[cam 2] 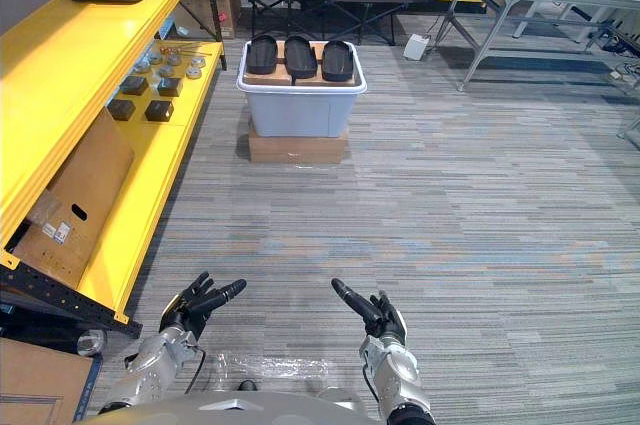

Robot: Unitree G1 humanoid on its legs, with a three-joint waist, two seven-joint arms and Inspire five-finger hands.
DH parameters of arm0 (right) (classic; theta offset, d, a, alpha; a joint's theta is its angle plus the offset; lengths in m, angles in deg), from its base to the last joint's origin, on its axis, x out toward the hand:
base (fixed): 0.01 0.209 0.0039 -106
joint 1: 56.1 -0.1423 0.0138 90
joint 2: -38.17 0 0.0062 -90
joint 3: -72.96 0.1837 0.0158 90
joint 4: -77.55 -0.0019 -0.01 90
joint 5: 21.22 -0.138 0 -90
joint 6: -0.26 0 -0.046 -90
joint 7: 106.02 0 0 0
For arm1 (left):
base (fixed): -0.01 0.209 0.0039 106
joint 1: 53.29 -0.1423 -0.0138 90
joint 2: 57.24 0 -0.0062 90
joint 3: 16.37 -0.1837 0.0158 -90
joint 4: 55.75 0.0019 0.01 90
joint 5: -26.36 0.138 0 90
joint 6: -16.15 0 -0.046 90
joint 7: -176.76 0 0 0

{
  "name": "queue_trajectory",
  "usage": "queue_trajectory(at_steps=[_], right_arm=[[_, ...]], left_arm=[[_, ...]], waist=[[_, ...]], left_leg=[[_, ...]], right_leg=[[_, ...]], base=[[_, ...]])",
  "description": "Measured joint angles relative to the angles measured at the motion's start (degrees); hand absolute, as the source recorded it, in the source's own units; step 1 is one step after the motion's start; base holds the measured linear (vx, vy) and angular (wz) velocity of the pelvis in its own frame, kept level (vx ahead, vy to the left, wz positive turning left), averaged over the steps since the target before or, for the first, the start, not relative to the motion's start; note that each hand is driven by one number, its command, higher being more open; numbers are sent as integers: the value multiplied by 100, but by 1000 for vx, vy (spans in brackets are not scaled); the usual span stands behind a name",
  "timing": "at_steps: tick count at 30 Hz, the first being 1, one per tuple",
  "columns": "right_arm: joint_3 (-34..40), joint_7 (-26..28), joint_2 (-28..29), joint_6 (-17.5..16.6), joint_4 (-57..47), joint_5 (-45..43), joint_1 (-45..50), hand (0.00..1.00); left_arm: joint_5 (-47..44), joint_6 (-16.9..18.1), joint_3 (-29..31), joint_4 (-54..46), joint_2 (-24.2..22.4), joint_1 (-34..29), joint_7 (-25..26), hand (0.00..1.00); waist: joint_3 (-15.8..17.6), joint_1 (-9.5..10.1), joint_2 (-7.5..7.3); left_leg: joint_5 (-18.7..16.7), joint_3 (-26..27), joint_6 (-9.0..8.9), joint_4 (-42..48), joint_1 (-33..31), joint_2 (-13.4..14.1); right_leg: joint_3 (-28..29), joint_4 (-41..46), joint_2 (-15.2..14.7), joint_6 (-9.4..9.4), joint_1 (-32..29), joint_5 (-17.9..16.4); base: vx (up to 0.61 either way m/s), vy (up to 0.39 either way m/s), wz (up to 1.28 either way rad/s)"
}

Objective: Walk over and take three plastic housings, then place them on the shelf

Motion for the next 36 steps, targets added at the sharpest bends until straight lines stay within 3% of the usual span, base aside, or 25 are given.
queue_trajectory(at_steps=[31,34,36], right_arm=[[-93,-143,-5,-113,-299,211,214,100],[-140,-216,-2,-112,-474,220,227,100],[-164,-283,5,-112,-627,220,272,100]], left_arm=[[-211,15,0,-91,-23,-210,-107,100],[-474,14,4,-187,-22,-221,-230,100],[-434,11,4,-495,-13,-163,-284,100]], waist=[[45,5,99],[68,14,110],[141,-5,-45]], left_leg=[[-37,220,-31,22,14,44],[-131,319,-34,31,-17,49],[-396,291,43,467,-318,-11]], right_leg=[[278,159,20,-31,-142,-21],[407,598,-39,-61,-415,-216],[459,1535,-296,-45,-898,-621]], base=[[-2,2,-4],[-36,37,-19],[-38,30,7]])
